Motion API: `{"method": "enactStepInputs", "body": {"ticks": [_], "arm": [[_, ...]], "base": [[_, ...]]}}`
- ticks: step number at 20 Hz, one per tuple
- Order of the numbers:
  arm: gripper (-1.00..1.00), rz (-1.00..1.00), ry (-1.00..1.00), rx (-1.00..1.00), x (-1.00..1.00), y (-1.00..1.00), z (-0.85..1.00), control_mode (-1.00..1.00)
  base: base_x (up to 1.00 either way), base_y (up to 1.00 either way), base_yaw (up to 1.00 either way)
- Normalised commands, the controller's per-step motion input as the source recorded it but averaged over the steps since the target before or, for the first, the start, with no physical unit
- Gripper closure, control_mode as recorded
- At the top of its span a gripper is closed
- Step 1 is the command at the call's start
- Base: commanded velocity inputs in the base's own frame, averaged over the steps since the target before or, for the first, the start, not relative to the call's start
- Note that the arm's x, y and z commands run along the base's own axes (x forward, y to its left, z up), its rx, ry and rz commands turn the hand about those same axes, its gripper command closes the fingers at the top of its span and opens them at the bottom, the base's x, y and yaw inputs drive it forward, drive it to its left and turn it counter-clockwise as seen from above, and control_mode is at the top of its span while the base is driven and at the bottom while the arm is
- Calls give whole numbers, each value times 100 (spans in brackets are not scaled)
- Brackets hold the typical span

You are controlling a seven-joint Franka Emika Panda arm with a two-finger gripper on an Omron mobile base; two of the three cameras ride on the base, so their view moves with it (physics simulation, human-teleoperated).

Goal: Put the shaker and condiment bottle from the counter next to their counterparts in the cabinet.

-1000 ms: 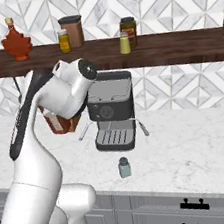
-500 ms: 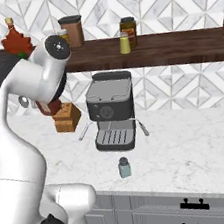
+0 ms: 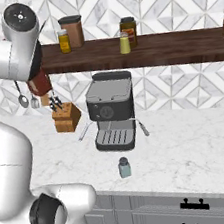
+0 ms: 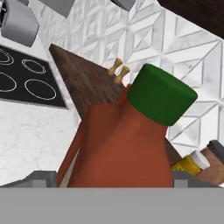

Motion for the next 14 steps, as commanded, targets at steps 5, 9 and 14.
{"method": "enactStepInputs", "body": {"ticks": [5,9,14], "arm": [[100,-23,-1,1,17,5,27,-100],[100,-27,-1,6,21,18,9,-100],[100,-26,0,10,36,20,0,-100]], "base": [[0,0,0],[0,0,0],[0,0,0]]}}
